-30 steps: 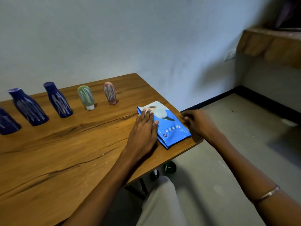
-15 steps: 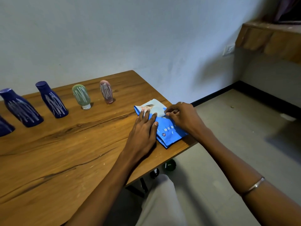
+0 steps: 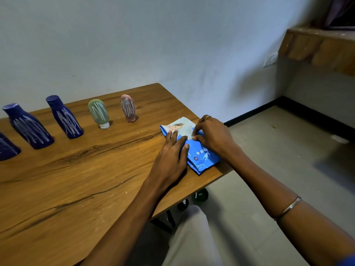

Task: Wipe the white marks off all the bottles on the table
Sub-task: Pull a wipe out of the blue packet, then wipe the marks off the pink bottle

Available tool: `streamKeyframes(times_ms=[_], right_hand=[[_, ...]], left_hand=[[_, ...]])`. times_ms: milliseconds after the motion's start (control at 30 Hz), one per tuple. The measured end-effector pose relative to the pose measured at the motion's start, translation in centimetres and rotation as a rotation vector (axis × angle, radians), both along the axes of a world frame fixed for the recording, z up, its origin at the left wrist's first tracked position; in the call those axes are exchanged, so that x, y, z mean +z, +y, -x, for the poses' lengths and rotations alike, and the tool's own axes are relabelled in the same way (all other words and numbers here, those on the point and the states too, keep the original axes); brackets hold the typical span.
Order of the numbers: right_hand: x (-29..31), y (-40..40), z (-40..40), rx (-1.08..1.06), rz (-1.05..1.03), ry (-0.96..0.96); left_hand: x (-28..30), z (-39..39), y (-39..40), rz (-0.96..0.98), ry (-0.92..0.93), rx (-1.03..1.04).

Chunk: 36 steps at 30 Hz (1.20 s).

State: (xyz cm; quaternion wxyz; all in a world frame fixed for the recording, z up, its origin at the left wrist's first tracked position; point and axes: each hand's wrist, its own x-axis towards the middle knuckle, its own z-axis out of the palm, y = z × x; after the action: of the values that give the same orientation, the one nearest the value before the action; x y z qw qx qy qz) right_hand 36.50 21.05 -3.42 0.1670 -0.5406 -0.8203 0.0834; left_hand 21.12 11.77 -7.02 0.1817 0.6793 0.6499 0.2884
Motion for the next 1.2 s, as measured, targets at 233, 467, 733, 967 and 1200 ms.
streamKeyframes(times_ms=[233, 467, 733, 967, 1200], right_hand=[[-0.3, -0.1, -0.2, -0.052, -0.013, 0.206], [0.7, -0.2, -0.3, -0.02, -0.086, 0.41], [3.9, 0.0, -0.3, -0.007, -0.097, 0.63], [5.9, -2.1, 1.0, -0.031, 0.136, 0.929], [6.2, -4.9, 2.9, 0.022, 0.198, 0.975]], left_hand=[[0.0, 0.0, -0.1, 0.004, -0.002, 0.004], [-0.1, -0.1, -0.1, 0.01, -0.006, 0.01], [-0.4, 0.0, -0.1, -0.006, -0.018, 0.01], [-0.5, 1.3, -0.6, -0.146, -0.098, 0.079], [-0.7, 2.8, -1.4, -0.239, -0.247, 0.22]])
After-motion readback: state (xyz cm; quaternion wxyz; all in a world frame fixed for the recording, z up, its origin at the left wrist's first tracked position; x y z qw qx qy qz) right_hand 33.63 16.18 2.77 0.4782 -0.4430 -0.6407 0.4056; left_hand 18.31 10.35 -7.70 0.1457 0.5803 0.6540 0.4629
